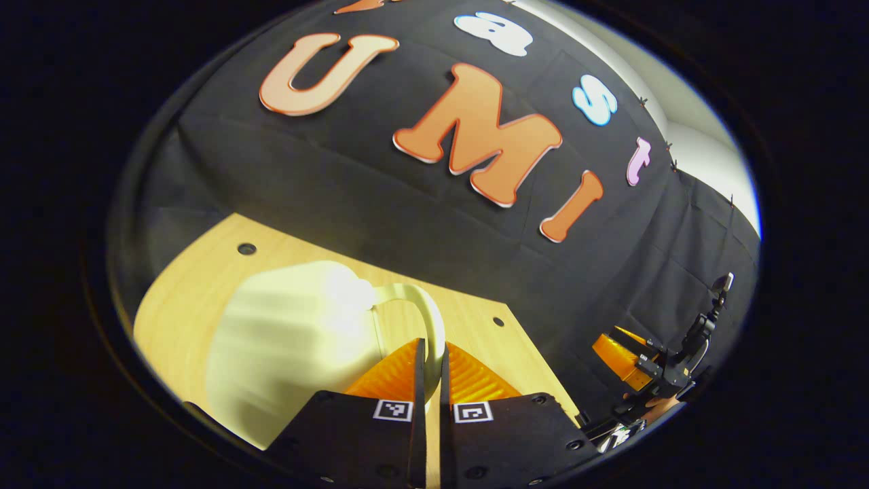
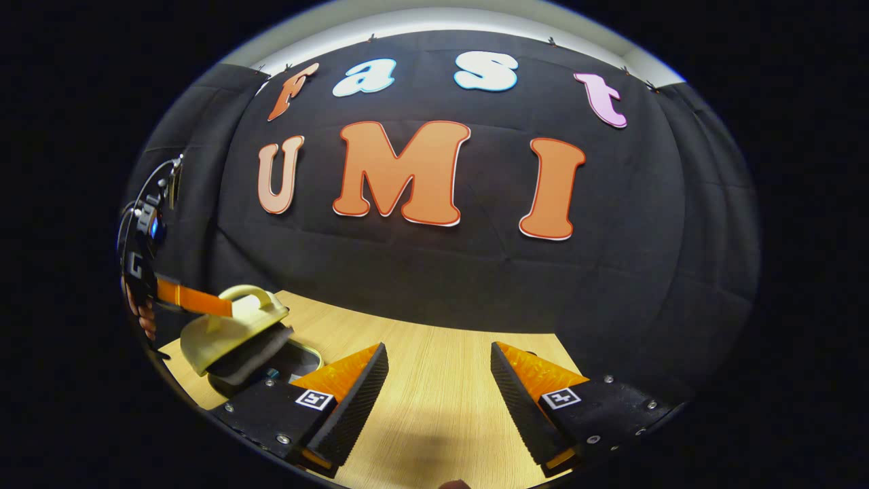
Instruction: First open the suitcase, pack the skin care products into it, and then close the suitcase.
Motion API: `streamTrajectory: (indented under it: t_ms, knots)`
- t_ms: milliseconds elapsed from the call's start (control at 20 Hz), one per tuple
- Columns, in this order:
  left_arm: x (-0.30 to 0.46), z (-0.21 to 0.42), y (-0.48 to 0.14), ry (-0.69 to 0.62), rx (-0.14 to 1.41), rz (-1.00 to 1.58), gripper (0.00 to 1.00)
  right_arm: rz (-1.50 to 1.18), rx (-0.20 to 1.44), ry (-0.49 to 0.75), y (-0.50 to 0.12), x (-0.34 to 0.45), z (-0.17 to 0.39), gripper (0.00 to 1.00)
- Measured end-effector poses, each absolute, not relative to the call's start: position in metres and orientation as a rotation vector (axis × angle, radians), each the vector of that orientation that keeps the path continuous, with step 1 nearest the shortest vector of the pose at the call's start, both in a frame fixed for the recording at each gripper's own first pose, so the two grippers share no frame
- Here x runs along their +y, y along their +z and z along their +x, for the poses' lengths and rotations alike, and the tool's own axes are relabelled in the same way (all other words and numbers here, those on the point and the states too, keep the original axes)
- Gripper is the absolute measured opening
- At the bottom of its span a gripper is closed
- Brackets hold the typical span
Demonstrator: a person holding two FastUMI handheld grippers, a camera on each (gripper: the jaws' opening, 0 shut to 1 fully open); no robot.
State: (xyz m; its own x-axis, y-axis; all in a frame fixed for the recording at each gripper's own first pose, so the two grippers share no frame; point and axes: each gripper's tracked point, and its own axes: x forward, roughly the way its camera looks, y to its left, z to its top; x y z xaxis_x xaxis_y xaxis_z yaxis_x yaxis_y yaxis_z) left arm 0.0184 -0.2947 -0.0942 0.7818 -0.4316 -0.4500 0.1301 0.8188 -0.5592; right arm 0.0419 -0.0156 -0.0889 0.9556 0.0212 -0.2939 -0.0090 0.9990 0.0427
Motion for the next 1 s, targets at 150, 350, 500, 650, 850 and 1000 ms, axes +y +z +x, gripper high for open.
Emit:
streamTrajectory:
  t_ms: [150, 350, 500, 650, 850, 1000]
  knots:
    - [-0.321, 0.02, -0.124, -0.316, 0.684, -0.563, 0.07, 0.057, 0.314, 0.002, -0.097, -0.026, 0.038, 0.95]
    - [-0.339, 0.016, -0.151, -0.276, 0.764, -0.544, 0.08, 0.099, 0.344, 0.001, -0.111, -0.026, 0.032, 0.96]
    - [-0.354, 0.013, -0.164, -0.286, 0.85, -0.469, 0.18, 0.106, 0.355, 0.012, -0.116, -0.023, 0.029, 0.96]
    - [-0.388, -0.005, -0.16, -0.35, 0.893, -0.59, 0.26, 0.118, 0.354, 0.02, -0.117, -0.023, 0.026, 0.96]
    - [-0.383, 0.001, -0.148, -0.341, 0.805, -0.44, 0.6, 0.124, 0.339, 0.019, -0.112, -0.025, 0.027, 0.95]
    - [-0.384, 0.011, -0.112, -0.315, 0.692, -0.355, 0.87, 0.122, 0.289, 0.007, -0.094, -0.026, 0.033, 0.95]
